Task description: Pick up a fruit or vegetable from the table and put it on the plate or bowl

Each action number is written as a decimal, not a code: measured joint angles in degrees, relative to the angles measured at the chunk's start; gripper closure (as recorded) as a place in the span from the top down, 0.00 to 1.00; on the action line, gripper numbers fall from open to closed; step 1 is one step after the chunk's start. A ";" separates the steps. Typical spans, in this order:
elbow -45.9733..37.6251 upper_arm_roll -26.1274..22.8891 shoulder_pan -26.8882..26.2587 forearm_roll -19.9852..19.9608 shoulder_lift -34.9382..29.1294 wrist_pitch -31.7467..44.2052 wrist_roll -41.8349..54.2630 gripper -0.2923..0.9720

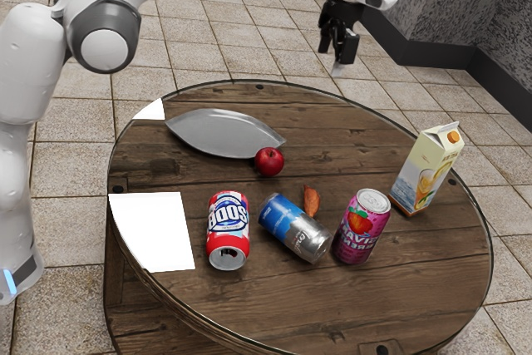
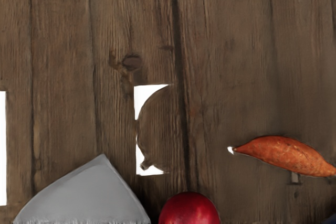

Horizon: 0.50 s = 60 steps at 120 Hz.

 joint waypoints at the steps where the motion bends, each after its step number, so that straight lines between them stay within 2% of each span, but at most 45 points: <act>1: 0.00 0.02 0.00 -0.09 0.00 -0.02 -0.13 0.77; 28: 0.03 0.24 -0.03 -1.43 -0.05 -0.30 -2.29 0.77; 46: 2.32 0.16 -0.01 -2.42 -5.38 -1.44 -3.22 0.77; 60: 2.06 -0.04 -0.18 -2.44 -5.45 -2.23 -3.83 0.77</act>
